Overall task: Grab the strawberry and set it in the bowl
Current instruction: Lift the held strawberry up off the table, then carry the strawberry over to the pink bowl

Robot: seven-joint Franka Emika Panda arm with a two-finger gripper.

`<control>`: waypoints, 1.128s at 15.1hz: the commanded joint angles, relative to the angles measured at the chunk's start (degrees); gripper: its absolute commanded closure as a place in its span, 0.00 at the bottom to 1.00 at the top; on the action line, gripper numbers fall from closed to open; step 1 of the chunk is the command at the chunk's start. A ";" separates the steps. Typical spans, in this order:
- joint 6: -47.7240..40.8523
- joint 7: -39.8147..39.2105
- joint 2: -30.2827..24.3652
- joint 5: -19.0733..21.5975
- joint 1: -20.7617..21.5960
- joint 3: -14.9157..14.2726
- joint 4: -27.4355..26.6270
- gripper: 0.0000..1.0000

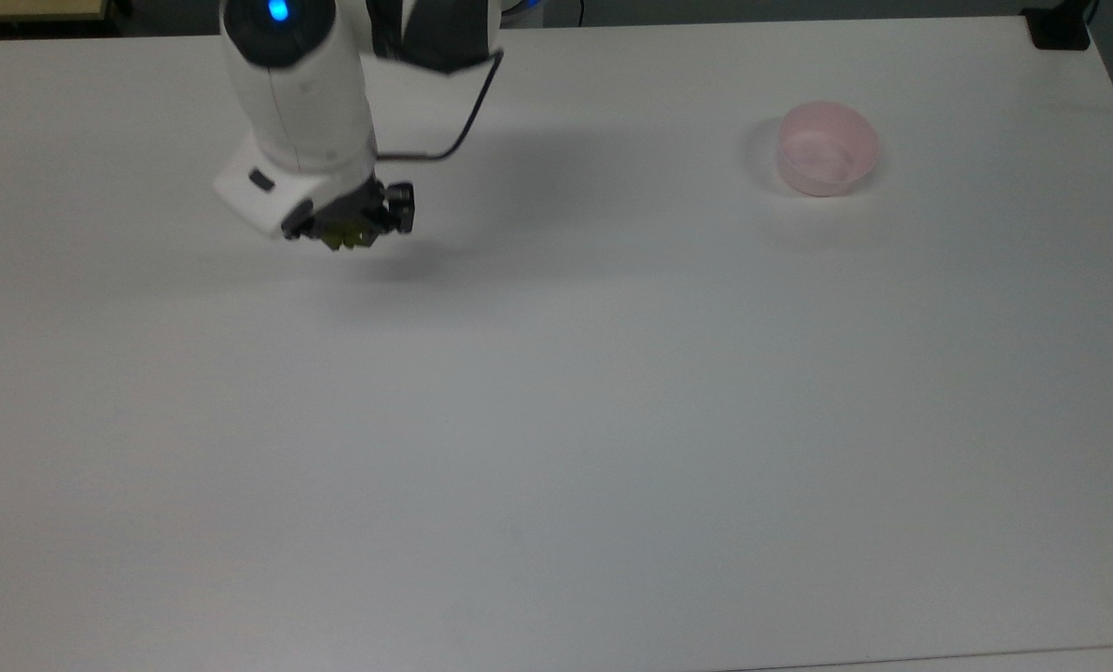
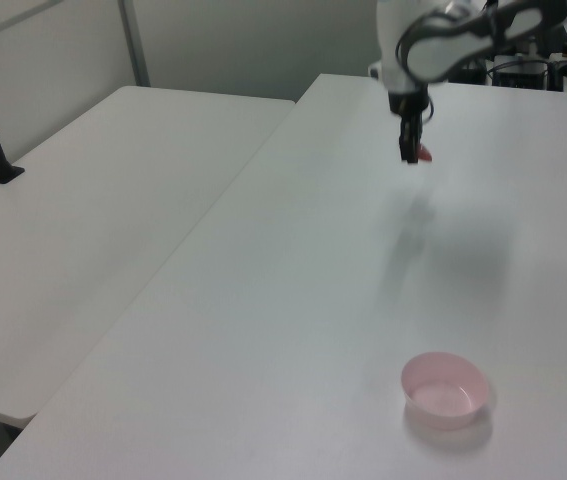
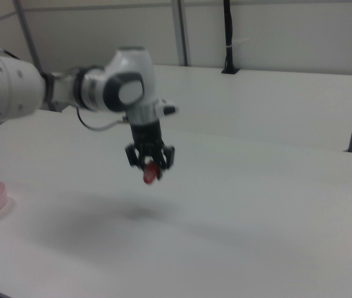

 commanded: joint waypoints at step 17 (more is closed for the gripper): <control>1.80 30.00 0.12 3.96 48.15 0.17 -4.02 0.58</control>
